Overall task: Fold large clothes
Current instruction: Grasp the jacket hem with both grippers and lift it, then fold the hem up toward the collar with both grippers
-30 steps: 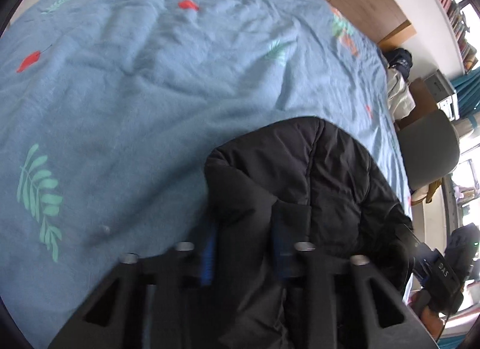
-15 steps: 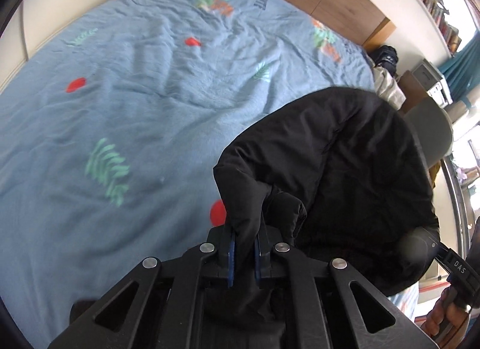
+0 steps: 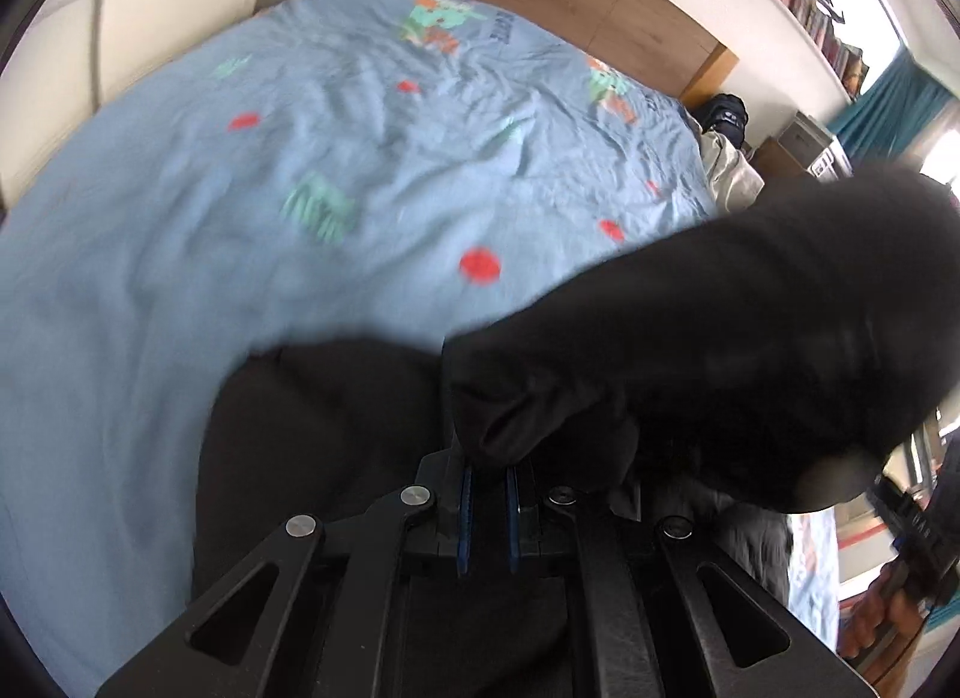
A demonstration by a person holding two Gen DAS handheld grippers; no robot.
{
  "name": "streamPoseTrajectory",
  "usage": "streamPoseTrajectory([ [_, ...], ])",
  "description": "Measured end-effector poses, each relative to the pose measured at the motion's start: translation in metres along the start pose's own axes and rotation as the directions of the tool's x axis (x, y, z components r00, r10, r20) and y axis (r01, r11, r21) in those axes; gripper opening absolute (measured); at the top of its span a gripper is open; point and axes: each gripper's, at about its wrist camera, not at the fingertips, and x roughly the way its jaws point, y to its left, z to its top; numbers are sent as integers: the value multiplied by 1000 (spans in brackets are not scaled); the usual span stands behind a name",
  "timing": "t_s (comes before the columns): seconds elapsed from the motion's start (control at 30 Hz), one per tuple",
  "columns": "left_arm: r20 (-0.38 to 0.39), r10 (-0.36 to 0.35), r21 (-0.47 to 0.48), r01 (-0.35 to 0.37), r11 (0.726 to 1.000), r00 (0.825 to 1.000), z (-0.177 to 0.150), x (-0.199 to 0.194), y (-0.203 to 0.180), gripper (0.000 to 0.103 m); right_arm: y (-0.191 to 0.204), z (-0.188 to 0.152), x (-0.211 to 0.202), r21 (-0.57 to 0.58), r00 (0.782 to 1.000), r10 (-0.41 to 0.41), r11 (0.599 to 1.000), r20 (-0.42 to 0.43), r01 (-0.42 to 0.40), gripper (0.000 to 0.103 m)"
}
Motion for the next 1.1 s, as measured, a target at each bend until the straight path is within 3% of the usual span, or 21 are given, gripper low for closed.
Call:
streamPoseTrajectory([
  [0.13, -27, 17, -5, -17, 1000, 999, -51, -6, 15, 8, -15, -51, -16, 53, 999, -34, 998, -30, 35, 13],
  [0.3, -37, 93, -7, -93, 996, 995, -91, -16, 37, 8, -19, -83, -22, 33, 991, -101, 994, -90, 104, 16],
  [0.53, -10, 132, 14, -132, 991, 991, -104, -57, 49, 9, -20, -95, -52, 17, 979, -172, 985, -108, 174, 16],
  [0.63, 24, 148, 37, -149, 988, 989, -95, -76, 46, 18, -9, -79, -67, -20, 979, -194, 981, -65, 193, 16],
  [0.67, 36, 150, 41, -151, 988, 988, -90, -80, 42, 31, -4, -71, -70, -35, 979, -195, 981, -51, 193, 21],
  [0.7, 49, 151, 43, -153, 987, 987, -84, -83, 39, 47, 3, -63, -72, -52, 980, -198, 979, -36, 196, 38],
  [0.73, 71, 154, 49, -158, 986, 985, -75, -85, 32, 53, 12, -52, -74, -76, 981, -193, 979, -14, 192, 50],
  [0.77, 87, 153, 57, -158, 986, 985, -68, -87, 27, 58, 21, -44, -73, -95, 983, -184, 979, 1, 183, 69],
  [0.97, 117, 104, 140, -120, 983, 988, -25, -60, -29, 64, 69, -6, -32, -227, 994, -105, 969, -8, 100, 72],
  [1.1, 115, 74, 212, -98, 972, 991, -12, -25, -68, 66, 91, -7, 5, -314, 996, -81, 947, -38, 65, 73],
])
